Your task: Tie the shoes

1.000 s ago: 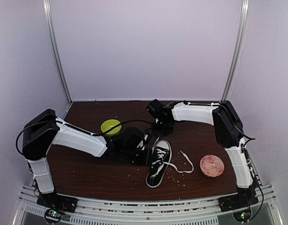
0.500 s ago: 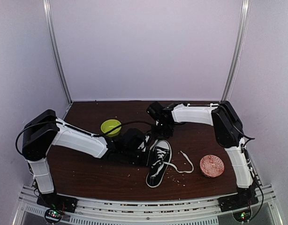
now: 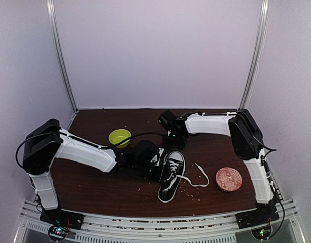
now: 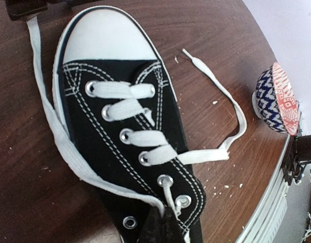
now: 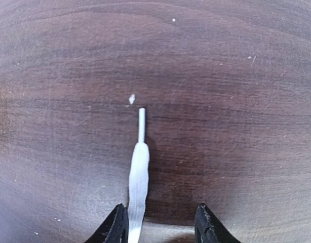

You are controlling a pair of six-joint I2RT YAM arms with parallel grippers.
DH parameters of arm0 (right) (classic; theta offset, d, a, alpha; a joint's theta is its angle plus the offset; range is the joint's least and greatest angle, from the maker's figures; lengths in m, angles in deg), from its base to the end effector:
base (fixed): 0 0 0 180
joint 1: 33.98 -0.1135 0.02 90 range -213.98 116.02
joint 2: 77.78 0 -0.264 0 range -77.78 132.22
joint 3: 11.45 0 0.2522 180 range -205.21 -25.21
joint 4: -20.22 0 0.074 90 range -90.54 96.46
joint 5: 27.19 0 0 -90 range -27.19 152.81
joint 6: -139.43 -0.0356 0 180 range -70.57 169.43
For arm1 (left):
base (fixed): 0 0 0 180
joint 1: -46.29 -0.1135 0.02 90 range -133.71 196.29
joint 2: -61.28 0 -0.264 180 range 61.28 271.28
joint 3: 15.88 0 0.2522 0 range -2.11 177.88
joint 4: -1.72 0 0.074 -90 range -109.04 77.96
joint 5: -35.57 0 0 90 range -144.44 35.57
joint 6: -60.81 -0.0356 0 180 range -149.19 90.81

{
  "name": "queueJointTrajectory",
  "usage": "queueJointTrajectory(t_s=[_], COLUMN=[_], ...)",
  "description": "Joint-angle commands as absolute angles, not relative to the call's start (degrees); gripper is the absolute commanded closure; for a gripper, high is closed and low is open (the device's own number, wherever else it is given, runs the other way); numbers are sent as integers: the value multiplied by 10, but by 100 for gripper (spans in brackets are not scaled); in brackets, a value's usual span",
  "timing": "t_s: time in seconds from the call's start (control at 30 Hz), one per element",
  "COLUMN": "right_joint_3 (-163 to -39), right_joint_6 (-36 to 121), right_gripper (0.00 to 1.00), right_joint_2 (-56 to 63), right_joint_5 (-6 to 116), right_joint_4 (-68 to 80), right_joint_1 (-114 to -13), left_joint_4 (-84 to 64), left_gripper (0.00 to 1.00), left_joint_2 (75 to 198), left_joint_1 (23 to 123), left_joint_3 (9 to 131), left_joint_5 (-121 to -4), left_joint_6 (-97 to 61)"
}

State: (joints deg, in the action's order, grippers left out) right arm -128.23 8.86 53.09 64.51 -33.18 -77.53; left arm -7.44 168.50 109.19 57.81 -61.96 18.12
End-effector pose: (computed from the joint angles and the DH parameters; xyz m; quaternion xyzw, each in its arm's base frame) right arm 0.3481 0.3295 0.1505 -0.0226 0.9804 0.1199 0.1546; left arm 0.1729 -0.3482 0.1523 0.1501 0.9020 -0.3628 0.1797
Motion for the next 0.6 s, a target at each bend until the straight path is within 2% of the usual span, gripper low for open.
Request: queueJointTrajectory(t_s=[0.0,0.2,0.27,0.3,0.37,0.57], right_joint_3=[-1268,-1264,-1267,-1269,-1268,-1250], right_joint_6=[87,103,108,110,110,107], right_gripper=[54,45,47,51,59,86], right_joint_2=[531,523,527,530,534,519], right_joint_5=[650,676,687,692,707,718], right_joint_4=[-358,-370,-380,-386,-398,-390], right_joint_1=[-786,-805,-807,-807,-807,-808], left_joint_4=[-65,-85,-90,-91,-94,-108], left_gripper=[100,100,100,99,85,55], left_joint_2=[1661,1656,1647,1639,1618,1547], left_joint_1=[1101,1104,1104,1104,1104,1104], left_joint_3=[594,597,590,581,562,502], left_joint_5=[-621,-599,-581,-569,-547,-504], left_joint_6=[165,170,176,181,186,208])
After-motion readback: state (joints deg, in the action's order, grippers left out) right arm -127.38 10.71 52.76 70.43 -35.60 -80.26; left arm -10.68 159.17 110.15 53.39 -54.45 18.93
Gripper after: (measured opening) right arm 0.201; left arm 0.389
